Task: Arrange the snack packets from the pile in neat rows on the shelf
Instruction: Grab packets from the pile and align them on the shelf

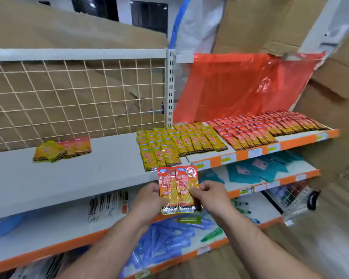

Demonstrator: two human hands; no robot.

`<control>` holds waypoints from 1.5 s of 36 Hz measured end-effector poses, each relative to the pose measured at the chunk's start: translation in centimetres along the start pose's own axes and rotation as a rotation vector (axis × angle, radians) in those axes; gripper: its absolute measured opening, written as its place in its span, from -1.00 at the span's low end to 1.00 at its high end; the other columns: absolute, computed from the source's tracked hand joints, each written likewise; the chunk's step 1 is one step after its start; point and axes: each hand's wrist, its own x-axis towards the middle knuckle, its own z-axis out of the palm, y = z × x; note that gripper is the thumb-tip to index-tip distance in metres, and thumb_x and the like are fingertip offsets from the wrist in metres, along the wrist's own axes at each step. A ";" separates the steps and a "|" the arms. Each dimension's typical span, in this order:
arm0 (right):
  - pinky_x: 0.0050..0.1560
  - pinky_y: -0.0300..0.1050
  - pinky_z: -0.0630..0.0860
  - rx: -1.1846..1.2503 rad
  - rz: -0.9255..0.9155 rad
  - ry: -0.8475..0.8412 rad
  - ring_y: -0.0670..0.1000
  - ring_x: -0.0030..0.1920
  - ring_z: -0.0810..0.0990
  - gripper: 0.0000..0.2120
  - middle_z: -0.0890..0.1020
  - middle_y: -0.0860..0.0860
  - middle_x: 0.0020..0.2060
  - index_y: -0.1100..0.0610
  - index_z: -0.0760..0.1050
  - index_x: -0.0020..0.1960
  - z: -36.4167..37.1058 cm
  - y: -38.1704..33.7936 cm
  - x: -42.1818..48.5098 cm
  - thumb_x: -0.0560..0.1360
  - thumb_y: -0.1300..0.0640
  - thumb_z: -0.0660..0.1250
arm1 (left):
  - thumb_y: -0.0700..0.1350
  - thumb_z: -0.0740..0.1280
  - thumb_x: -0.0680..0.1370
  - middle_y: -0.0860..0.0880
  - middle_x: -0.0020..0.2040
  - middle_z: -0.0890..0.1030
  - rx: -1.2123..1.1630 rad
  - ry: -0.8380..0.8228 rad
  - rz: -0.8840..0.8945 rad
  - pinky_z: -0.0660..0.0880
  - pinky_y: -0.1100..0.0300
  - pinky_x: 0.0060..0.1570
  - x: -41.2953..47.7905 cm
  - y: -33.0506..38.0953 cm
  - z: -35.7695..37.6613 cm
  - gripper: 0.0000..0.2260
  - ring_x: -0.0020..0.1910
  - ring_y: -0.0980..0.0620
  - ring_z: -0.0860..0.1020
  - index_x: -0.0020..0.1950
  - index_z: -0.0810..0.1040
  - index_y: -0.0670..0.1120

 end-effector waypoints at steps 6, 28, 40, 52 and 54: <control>-0.30 -0.14 0.25 0.052 0.041 0.087 0.01 -0.44 0.28 -0.58 0.30 -0.02 -0.50 0.09 0.25 -0.37 -6.7 2.8 0.2 0.48 0.15 0.46 | -0.52 0.28 0.37 -0.12 -0.15 0.71 -0.066 -0.158 0.045 0.50 0.25 -0.40 1.6 2.0 7.4 -0.62 -0.26 0.00 0.66 0.05 0.60 -0.16; -0.59 -0.33 0.22 0.070 0.156 0.439 -0.14 -0.64 0.31 -0.72 0.37 0.13 -0.47 0.19 0.38 -0.25 -29.8 7.1 15.9 0.50 0.19 0.45 | -0.37 0.28 0.53 -0.11 -0.33 0.59 -0.065 -0.461 0.078 0.49 0.21 -0.50 18.3 13.8 32.9 -0.81 -0.46 0.02 0.58 -0.25 0.47 -0.16; -0.54 -0.31 0.23 0.062 0.177 0.407 -0.14 -0.60 0.36 -0.72 0.33 0.14 -0.34 0.17 0.36 -0.22 -35.7 8.7 23.7 0.50 0.18 0.45 | -0.31 0.36 0.49 -0.12 -0.41 0.41 0.090 -0.352 0.112 0.61 -0.15 -0.18 25.6 16.1 38.6 -0.73 -0.46 -0.03 0.50 -0.33 0.35 -0.11; -0.44 -0.31 0.27 0.039 0.119 0.193 -0.05 -0.46 0.26 -0.64 0.28 0.06 -0.45 0.16 0.33 -0.32 -42.8 10.7 34.5 0.50 0.15 0.45 | -0.29 0.38 0.42 -0.06 -0.43 0.36 0.142 -0.071 0.131 0.29 0.13 -0.36 31.1 18.9 46.9 -0.74 -0.46 0.03 0.39 -0.33 0.36 -0.03; -0.36 -0.25 0.32 0.018 0.096 0.136 -0.02 -0.42 0.31 -0.64 0.30 0.03 -0.45 0.14 0.34 -0.34 -44.3 10.6 36.3 0.50 0.14 0.45 | -0.28 0.39 0.42 -0.05 -0.43 0.38 0.176 0.008 0.138 0.26 0.17 -0.37 32.2 19.6 48.4 -0.73 -0.45 0.02 0.35 -0.35 0.37 -0.04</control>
